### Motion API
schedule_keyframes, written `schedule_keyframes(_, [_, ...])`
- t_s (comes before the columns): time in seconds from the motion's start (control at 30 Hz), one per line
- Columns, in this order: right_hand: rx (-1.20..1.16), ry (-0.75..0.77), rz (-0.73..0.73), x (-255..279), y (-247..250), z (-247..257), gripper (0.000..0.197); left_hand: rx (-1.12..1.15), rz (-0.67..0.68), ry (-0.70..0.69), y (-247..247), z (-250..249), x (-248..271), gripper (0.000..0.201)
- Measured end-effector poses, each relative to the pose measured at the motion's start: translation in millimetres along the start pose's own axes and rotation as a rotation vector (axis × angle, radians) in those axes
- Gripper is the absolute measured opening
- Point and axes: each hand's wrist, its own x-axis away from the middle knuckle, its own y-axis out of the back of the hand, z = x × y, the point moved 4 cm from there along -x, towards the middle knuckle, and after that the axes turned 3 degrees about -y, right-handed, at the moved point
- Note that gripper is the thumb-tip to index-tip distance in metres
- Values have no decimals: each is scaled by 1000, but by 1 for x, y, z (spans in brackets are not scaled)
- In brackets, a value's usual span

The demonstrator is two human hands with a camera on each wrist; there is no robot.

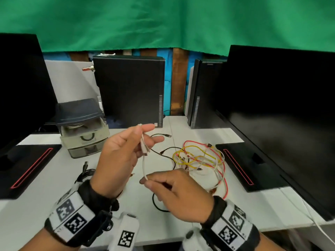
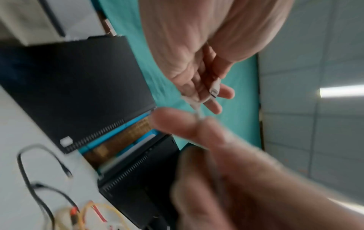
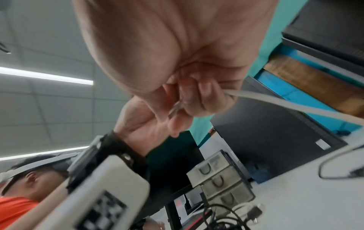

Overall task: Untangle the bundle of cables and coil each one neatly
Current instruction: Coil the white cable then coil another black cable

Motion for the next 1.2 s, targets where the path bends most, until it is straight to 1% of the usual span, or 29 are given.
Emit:
schedule_keyframes(0.07, [95,30,58,3,7,10,39,-259,2,-102,5,5,-2,32])
schedule_keyframes(0.1, [123,38,70,5,13,14,35,-414,18,-187,6,8,-2,33])
schedule_keyframes(0.17, [145,58,49,7,28,20,30,-698,90,-367,6,11,-1,30])
schedule_keyframes(0.2, [146,72,12,7,37,21,28,-815,158,-430,5,13,0,27])
schedule_keyframes(0.23, [149,87,-39,6,47,21,24,-893,234,-452,4,16,1,27])
schedule_keyframes(0.27, [151,97,-92,4,58,18,20,-917,302,-414,3,21,2,30])
schedule_keyframes(0.3, [142,98,-140,3,67,13,17,-887,363,-318,2,25,3,33])
schedule_keyframes(0.33, [121,89,-185,1,76,5,15,-810,420,-190,1,29,3,36])
schedule_keyframes(0.4, [58,51,-291,-2,90,-14,12,-589,518,60,-2,33,6,40])
schedule_keyframes(0.43, [32,34,-346,-3,94,-23,12,-462,558,148,-4,33,8,41])
schedule_keyframes(0.47, [19,22,-398,-4,96,-31,12,-327,586,200,-6,30,10,40])
schedule_keyframes(0.53, [14,4,-447,-6,90,-44,15,-81,585,232,-9,19,11,36])
schedule_keyframes(0.57, [24,-11,-430,-8,82,-49,16,21,553,224,-10,13,10,35])
schedule_keyframes(0.63, [37,-50,-320,-11,57,-56,19,168,426,186,-11,5,7,36])
schedule_keyframes(0.7, [43,-91,-163,-11,28,-55,22,234,238,146,-5,4,0,34])
schedule_keyframes(0.77, [120,-63,-37,-7,6,-47,24,232,83,119,4,7,-6,34])
schedule_keyframes(0.8, [180,-27,0,-6,1,-40,25,165,41,94,9,8,-9,33])
schedule_keyframes(0.83, [223,4,21,-5,1,-34,25,27,18,46,13,9,-10,31])
schedule_keyframes(0.87, [246,24,30,-5,3,-29,25,-176,6,-29,16,10,-12,32])
schedule_keyframes(0.93, [298,68,14,-5,16,-20,24,-638,22,-222,18,17,-9,36])
schedule_keyframes(0.97, [331,86,-16,-5,24,-16,23,-832,60,-331,15,22,-6,34])
schedule_keyframes(1.0, [358,98,-52,-5,34,-14,22,-992,131,-435,11,29,-2,29])
schedule_keyframes(1.03, [385,101,-84,-5,45,-12,21,-1124,211,-498,7,36,1,25])
schedule_keyframes(1.07, [436,101,-106,-6,56,-11,20,-1221,267,-523,4,43,3,23])
schedule_keyframes(1.1, [522,96,-117,-8,67,-11,19,-1278,297,-516,3,47,3,23])
schedule_keyframes(1.13, [633,84,-116,-13,78,-11,19,-1294,317,-500,2,49,1,25])
schedule_keyframes(1.2, [843,96,-133,-28,103,-10,22,-1251,373,-476,2,48,-3,28])
